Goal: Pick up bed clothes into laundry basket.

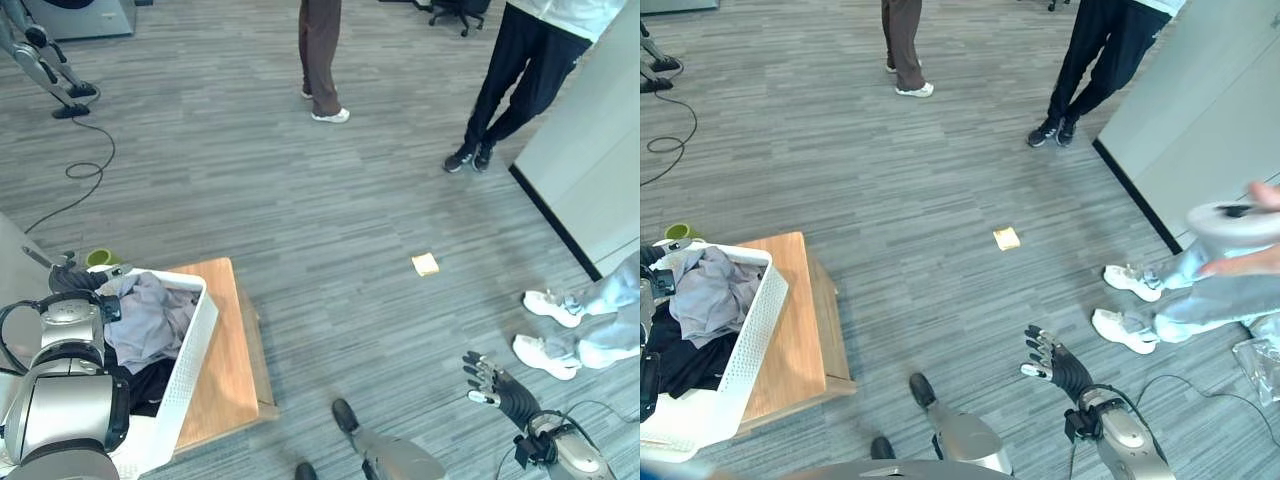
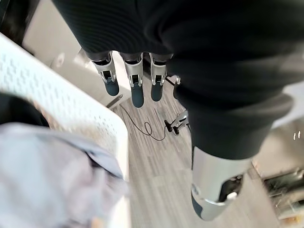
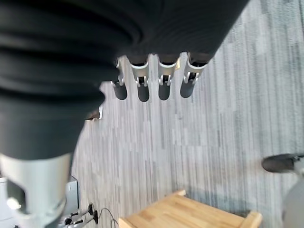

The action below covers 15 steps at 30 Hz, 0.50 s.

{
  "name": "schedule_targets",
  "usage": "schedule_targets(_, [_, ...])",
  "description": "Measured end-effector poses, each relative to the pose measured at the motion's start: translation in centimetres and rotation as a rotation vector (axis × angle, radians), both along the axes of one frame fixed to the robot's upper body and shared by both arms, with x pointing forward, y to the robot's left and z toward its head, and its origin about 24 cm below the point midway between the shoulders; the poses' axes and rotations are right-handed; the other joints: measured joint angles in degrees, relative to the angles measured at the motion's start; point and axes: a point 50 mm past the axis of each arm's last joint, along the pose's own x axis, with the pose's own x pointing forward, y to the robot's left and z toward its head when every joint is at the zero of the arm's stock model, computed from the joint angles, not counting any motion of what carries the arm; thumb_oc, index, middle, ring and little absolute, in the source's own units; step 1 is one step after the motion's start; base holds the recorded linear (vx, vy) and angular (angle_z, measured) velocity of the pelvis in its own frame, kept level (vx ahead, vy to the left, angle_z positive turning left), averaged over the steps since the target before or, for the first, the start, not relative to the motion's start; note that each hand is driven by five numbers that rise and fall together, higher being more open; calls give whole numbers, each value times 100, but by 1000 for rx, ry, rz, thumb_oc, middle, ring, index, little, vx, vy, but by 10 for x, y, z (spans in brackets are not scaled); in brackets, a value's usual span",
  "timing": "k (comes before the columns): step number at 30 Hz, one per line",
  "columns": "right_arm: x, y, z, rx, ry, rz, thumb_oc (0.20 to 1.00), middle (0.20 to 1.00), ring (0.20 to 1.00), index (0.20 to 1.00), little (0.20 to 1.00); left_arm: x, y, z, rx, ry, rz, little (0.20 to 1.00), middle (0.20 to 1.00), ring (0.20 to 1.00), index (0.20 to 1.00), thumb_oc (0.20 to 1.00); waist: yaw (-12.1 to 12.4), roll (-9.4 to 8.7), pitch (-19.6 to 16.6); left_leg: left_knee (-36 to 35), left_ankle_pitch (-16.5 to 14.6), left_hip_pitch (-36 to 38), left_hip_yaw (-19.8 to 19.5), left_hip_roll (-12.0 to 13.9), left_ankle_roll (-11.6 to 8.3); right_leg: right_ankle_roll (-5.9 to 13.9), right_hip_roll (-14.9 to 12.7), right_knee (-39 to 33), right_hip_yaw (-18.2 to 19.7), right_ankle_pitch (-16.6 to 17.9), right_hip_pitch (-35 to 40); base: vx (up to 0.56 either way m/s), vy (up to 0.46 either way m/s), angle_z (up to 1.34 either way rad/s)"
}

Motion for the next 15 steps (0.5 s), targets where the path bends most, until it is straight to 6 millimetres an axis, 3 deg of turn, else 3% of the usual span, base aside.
schedule_targets(2, [-2, -3, -3, -5, 13, -13, 1000, 1000, 1000, 1000, 1000, 17, -18, 10, 63, -58, -119, 1000, 1000, 1000, 1000, 1000, 118, 117, -1, 0, 9, 1, -104, -9, 14, -39, -38, 3, -113, 40, 33, 16, -7, 28])
schedule_targets(3, [-2, -6, -3, -11, 15, -24, 1000, 1000, 1000, 1000, 1000, 24, -29, 14, 85, -100, -180, 1000, 1000, 1000, 1000, 1000, 183, 177, -8, -1, 9, 1, -172, -16, 14, -151, -54, 4, -150, 108, 57, 21, -29, 23])
schedule_targets(5, [2, -9, -1, -15, -1, -45, 1000, 1000, 1000, 1000, 1000, 28, -54, 4, 55, -168, -266, 1000, 1000, 1000, 1000, 1000, 335, 353, 4, -2, 8, -11, -299, -2, 16, -188, -92, 7, -275, 104, 142, 3, -37, 30])
schedule_targets(6, [4, -16, 2, -3, -34, -108, 1000, 1000, 1000, 1000, 1000, 11, -83, 4, -101, -424, -359, 1000, 1000, 1000, 1000, 1000, 356, 493, 4, -26, 6, 26, -553, -3, 14, -268, -118, 7, -396, 47, 205, -7, -39, 78])
schedule_targets(7, [-5, -35, -1, -31, -25, -225, 1000, 1000, 1000, 1000, 1000, -16, -137, -14, -324, -654, -502, 1000, 1000, 1000, 1000, 1000, 421, 722, -1, -1, 2, 219, -865, -17, 8, -343, -154, 6, -597, -44, 426, -9, -33, 84])
schedule_targets(8, [-3, -41, -3, -53, -11, -238, 1000, 1000, 1000, 1000, 1000, -19, -139, -36, -399, -599, -475, 1000, 1000, 1000, 1000, 1000, 615, 780, -54, -1, -19, 224, -870, -2, 15, -320, -160, 7, -666, -85, 453, -19, -46, 82])
schedule_targets(9, [11, -46, 2, -41, -64, -304, 1000, 1000, 1000, 1000, 1000, -40, -126, -65, -556, -647, -258, 1000, 1000, 1000, 1000, 1000, 768, 825, -89, -1, -46, 187, -929, -8, 16, -246, -190, 6, -711, -172, 434, -35, -35, 36])
schedule_targets(10, [15, -45, 3, -25, -87, -336, 1000, 1000, 1000, 1000, 1000, -54, -124, -80, -613, -641, -183, 1000, 1000, 1000, 1000, 1000, 826, 816, -88, -2, -24, 170, -1004, -14, 40, -244, -206, 9, -766, -171, 442, -33, -39, 28])
schedule_targets(12, [13, -44, -2, -5, -77, -387, 1000, 1000, 1000, 1000, 1000, -81, -124, -107, -706, -613, -85, 1000, 1000, 1000, 1000, 1000, 923, 784, -132, -4, 10, 197, -1161, -7, 62, -244, -243, 9, -919, -195, 547, -23, -49, 38])
schedule_targets(15, [8, -42, -9, 6, -51, -419, 1000, 1000, 1000, 1000, 1000, -96, -138, -126, -796, -611, -37, 1000, 1000, 1000, 1000, 1000, 1017, 775, -202, -23, 27, 256, -1287, -19, 86, -238, -289, 9, -1036, -222, 657, -11, -45, 27])
